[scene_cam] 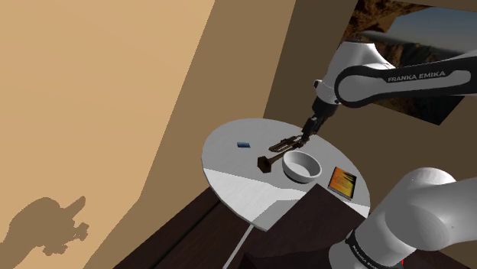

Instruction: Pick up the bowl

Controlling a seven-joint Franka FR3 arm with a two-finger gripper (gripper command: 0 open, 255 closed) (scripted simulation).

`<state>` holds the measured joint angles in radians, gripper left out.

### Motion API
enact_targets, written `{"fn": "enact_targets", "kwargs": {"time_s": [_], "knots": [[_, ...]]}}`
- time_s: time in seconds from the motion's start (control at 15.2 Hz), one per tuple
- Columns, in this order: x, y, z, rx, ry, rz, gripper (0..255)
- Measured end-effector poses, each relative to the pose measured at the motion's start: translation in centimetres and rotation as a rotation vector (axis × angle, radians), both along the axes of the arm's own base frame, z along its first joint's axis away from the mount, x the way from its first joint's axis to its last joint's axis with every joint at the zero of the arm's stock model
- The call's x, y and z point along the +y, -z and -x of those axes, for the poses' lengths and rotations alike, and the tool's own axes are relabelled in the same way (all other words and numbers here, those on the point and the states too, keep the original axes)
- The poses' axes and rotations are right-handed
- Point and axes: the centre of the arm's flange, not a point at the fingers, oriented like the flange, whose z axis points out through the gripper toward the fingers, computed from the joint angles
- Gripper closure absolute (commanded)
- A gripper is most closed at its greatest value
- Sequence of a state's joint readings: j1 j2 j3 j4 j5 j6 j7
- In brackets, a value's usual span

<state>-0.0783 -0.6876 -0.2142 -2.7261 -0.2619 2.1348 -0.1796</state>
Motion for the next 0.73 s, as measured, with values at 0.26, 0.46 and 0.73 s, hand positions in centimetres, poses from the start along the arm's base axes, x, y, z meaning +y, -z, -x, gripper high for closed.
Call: {"fn": "enact_targets", "kwargs": {"time_s": [0.26,0.46,0.73], "knots": [[-2.3,5.0,-0.6,0.002,0.003,0.004,0],[-4.2,8.3,-1.0,0.003,0.004,0.007,0],[-6.3,12.7,-2.1,0.005,0.007,0.011,0]]}}
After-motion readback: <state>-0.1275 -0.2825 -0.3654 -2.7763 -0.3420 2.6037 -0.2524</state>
